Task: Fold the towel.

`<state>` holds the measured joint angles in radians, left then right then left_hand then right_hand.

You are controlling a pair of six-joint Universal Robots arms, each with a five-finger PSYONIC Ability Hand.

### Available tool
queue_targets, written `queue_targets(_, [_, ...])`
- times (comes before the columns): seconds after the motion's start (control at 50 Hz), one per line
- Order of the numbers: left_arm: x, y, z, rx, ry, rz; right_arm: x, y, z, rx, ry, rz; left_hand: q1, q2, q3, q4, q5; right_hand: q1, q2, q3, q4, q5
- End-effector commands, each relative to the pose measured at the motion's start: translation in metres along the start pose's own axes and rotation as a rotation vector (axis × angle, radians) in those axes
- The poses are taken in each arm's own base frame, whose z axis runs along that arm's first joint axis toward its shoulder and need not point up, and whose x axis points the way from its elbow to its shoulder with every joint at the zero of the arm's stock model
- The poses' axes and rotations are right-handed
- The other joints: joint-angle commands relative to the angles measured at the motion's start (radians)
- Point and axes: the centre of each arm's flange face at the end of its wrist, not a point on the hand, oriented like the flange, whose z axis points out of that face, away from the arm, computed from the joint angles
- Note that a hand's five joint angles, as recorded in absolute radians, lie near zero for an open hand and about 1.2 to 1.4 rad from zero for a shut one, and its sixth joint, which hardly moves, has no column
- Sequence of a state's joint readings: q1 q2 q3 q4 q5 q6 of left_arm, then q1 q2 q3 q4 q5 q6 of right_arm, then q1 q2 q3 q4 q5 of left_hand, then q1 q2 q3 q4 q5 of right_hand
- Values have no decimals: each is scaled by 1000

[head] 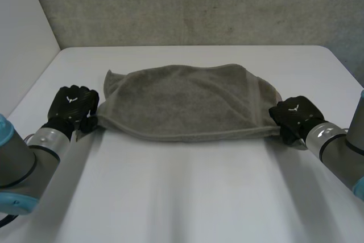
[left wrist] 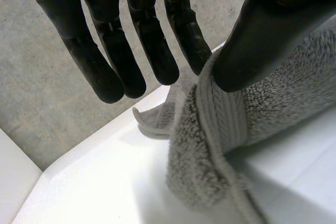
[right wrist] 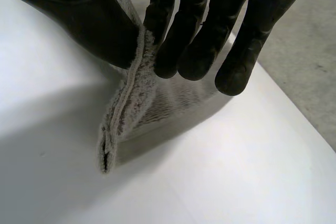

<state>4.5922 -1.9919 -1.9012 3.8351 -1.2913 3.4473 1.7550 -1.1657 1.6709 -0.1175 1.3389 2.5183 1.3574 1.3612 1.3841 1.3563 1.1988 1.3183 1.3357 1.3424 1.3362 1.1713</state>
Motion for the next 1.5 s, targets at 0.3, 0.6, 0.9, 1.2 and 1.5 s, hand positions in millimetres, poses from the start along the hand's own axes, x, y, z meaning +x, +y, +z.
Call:
queue_targets(0.3, [9, 20, -2, -97, 47, 188, 10, 3, 6, 3, 28, 87, -683, -687, -709, -682, -699, 78, 61, 54, 60, 50])
queue_targets(0.6, [12, 31, -3, -176, 81, 204, 14, 4, 6, 3, 39, 144, -560, -563, -586, -559, -576, 78, 61, 54, 60, 50])
queue_targets(0.9, [0, -18, -11, -60, 30, 10, 29, -20, -8, 70, 82, 129, 39, 35, 12, 40, 23, 78, 61, 54, 60, 50])
queue_targets(1.2, [3, -96, -77, 38, 124, 22, 48, -59, -86, -151, -55, -137, 39, 35, 12, 40, 23, 78, 61, 54, 60, 50])
queue_targets(1.5, [11, -66, -75, -128, 233, 73, 48, -64, -93, -101, -125, -299, 39, 35, 12, 40, 23, 78, 61, 54, 60, 50])
